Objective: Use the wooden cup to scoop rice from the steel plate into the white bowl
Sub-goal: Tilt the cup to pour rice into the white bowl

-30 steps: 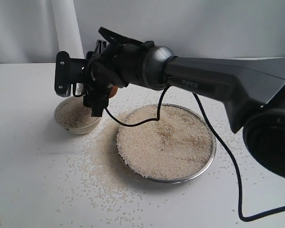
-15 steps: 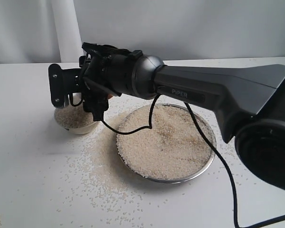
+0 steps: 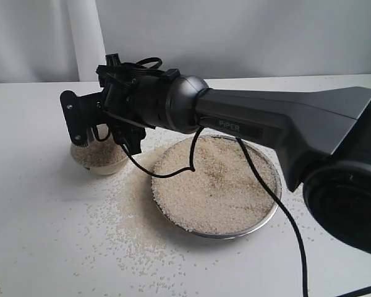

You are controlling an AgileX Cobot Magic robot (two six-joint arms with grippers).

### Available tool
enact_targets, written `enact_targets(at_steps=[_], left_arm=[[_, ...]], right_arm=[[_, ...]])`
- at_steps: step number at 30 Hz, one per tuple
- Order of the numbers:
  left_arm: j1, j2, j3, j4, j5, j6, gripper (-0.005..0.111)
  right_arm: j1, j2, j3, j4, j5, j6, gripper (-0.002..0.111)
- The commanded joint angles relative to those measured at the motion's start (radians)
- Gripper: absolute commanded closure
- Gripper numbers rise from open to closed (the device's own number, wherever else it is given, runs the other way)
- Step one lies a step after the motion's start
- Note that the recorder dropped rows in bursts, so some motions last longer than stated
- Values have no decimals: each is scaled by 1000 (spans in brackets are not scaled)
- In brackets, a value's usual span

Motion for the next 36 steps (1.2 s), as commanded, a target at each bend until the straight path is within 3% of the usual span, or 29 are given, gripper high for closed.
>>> enact_targets(at_steps=[1, 23, 36], left_arm=[[-5, 1, 2, -4, -7, -4, 107], [-5, 1, 2, -4, -7, -4, 107], [-5, 1, 2, -4, -7, -4, 107]], right_arm=[[1, -10, -9, -41, -2, 4, 108], [1, -10, -9, -109, -72, 4, 108], [16, 39, -15, -258, -78, 23, 108]])
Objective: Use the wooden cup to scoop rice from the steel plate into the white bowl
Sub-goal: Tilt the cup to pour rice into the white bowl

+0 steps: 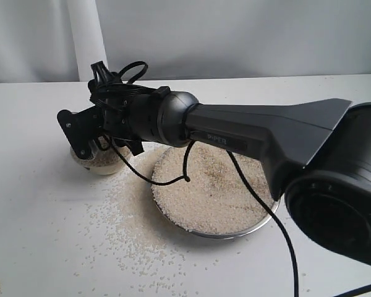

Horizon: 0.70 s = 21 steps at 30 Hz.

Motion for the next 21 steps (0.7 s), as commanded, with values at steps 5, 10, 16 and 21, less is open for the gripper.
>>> enact_targets(at_steps=[5, 10, 16, 21], left_arm=[[-5, 1, 2, -4, -7, -4, 107], [-5, 1, 2, -4, -7, -4, 107], [-5, 1, 2, -4, -7, -4, 107], [-5, 1, 2, -4, -7, -4, 107]], right_arm=[[5, 10, -145, 22, 26, 25, 108], [14, 10, -153, 48, 95, -53, 108], [20, 10, -153, 111, 113, -142, 108], [22, 10, -153, 148, 125, -207, 108]])
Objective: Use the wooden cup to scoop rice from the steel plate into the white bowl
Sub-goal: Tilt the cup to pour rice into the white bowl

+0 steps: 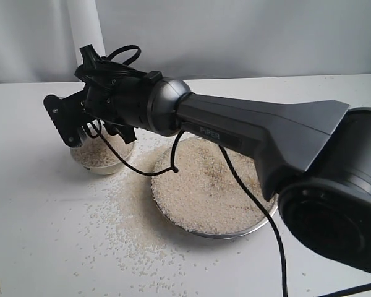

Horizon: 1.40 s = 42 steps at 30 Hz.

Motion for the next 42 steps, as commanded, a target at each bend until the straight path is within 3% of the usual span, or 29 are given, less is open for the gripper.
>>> enact_targets(at_steps=[1, 9, 42], left_arm=[[-5, 1, 2, -4, -7, -4, 107], [-5, 1, 2, -4, -7, -4, 107], [-5, 1, 2, -4, -7, -4, 107]], right_arm=[[4, -6, -10, 15, 15, -47, 108], [4, -6, -10, 17, 68, -148, 108], [4, 45, -15, -17, 46, -151, 108]])
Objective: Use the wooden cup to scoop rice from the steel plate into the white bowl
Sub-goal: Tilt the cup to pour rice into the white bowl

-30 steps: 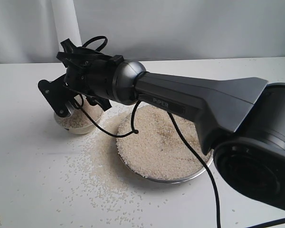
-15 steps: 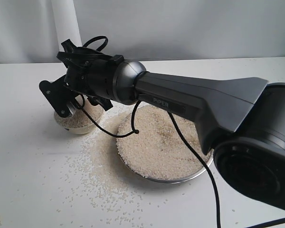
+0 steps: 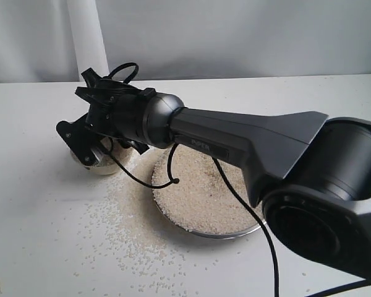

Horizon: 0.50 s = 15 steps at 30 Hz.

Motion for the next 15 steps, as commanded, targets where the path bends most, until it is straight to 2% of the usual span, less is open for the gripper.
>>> enact_targets(at_steps=[1, 15], left_arm=[[-5, 1, 2, -4, -7, -4, 107], [-5, 1, 2, -4, -7, -4, 107]], right_arm=[[1, -9, -9, -30, -17, 6, 108], [34, -9, -9, -155, -18, -102, 108]])
